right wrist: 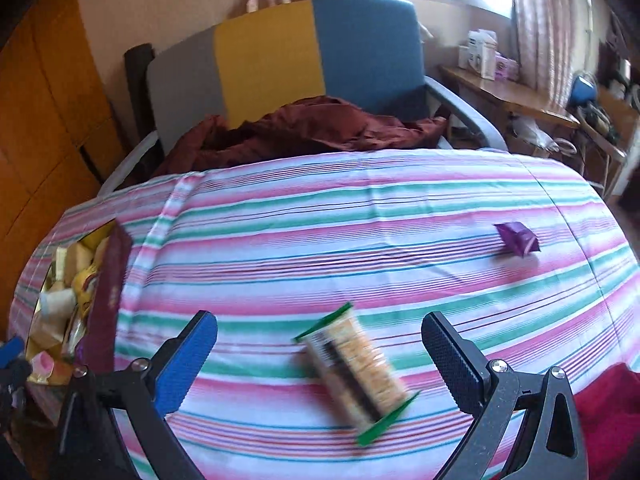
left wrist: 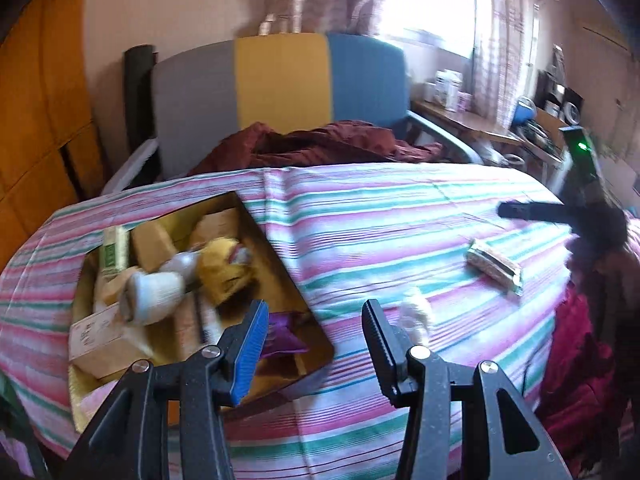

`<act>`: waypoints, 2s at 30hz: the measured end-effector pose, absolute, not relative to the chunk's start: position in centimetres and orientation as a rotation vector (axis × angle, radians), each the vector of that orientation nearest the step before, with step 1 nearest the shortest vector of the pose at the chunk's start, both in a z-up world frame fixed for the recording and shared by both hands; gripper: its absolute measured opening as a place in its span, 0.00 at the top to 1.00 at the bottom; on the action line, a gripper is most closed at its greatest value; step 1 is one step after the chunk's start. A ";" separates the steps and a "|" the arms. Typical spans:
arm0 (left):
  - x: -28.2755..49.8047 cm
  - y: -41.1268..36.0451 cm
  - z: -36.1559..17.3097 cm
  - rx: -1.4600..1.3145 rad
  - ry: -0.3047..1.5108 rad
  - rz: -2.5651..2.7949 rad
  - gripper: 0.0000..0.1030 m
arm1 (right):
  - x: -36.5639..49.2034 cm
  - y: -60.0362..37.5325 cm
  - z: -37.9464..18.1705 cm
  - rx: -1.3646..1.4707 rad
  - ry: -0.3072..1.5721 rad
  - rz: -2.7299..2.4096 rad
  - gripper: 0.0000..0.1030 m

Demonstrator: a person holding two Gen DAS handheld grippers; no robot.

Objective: Organize objects
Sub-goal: 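Move both tools back toward the remaining items, then grasp the white plastic bag with the left tool while the right tool grasps the cracker packet, then carry plastic bag and cracker packet into the gold tray and open both tools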

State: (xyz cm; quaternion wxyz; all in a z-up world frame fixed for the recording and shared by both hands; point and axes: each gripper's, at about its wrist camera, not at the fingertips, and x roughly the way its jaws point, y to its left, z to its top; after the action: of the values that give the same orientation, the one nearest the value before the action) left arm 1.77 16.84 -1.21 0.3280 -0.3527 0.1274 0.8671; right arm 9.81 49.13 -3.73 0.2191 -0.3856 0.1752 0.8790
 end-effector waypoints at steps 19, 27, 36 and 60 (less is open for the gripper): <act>1.8 25.3 -6.1 -1.019 0.444 1.950 0.52 | 7.2 51.3 -11.2 -1.464 0.543 2.311 0.00; 0.9 27.1 -8.1 -1.062 0.503 1.909 0.52 | 7.2 51.3 -12.3 -1.511 0.500 2.269 0.05; 0.7 29.6 -11.2 -1.099 0.611 1.892 0.58 | 6.7 50.6 -12.8 -1.551 0.409 2.238 0.36; 1.5 24.8 -6.8 -1.033 0.352 2.027 0.66 | 5.7 49.2 -11.7 -1.485 0.360 2.337 0.51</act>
State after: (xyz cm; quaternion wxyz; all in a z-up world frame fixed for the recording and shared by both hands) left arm 1.50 24.85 -6.83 0.4074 -0.4097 0.1396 0.8042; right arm 5.69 49.17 -11.75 0.1741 -0.5237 0.1269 0.8242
